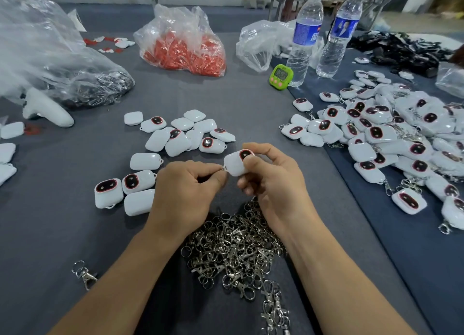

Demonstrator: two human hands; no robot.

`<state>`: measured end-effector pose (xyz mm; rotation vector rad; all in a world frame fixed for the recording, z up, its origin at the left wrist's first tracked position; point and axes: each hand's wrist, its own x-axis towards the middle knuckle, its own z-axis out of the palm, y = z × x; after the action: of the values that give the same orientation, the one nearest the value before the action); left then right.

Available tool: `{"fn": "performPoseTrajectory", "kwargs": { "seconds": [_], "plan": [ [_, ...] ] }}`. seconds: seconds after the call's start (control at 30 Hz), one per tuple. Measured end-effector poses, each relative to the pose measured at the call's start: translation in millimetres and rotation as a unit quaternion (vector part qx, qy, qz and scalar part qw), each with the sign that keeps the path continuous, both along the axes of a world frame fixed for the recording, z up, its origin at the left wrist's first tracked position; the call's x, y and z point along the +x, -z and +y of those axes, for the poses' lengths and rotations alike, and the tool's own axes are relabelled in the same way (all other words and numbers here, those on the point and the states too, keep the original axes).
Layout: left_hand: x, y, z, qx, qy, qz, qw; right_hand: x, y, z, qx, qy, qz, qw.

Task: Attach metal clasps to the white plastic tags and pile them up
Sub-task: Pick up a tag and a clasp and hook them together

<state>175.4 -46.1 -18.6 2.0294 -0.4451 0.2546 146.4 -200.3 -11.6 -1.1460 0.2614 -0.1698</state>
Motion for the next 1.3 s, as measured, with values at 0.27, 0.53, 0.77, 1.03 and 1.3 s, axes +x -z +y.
{"fn": "performPoseTrajectory", "kwargs": {
  "seconds": [0.27, 0.53, 0.77, 1.03, 1.3],
  "plan": [
    [-2, 4, 3, 0.205, -0.041, -0.139, 0.968, 2, 7, 9, -0.225, 0.034, -0.031, 0.973],
    [2, -3, -6, -0.155, 0.037, 0.153, 0.975, 4, -1, -1, 0.053, -0.013, 0.019, 0.998],
    [-1, 2, 1, 0.093, -0.004, -0.063, 0.994, 2, 3, 4, -0.074, 0.018, -0.025, 0.997],
    [-1, 5, 2, 0.235, -0.054, -0.150, 0.959, 6, 10, 12, -0.265, 0.021, -0.047, 0.963],
    [-2, -2, -5, -0.039, -0.034, 0.057, 0.997, 9, -1, 4, -0.004, 0.005, 0.011, 1.000]
  ]
}}
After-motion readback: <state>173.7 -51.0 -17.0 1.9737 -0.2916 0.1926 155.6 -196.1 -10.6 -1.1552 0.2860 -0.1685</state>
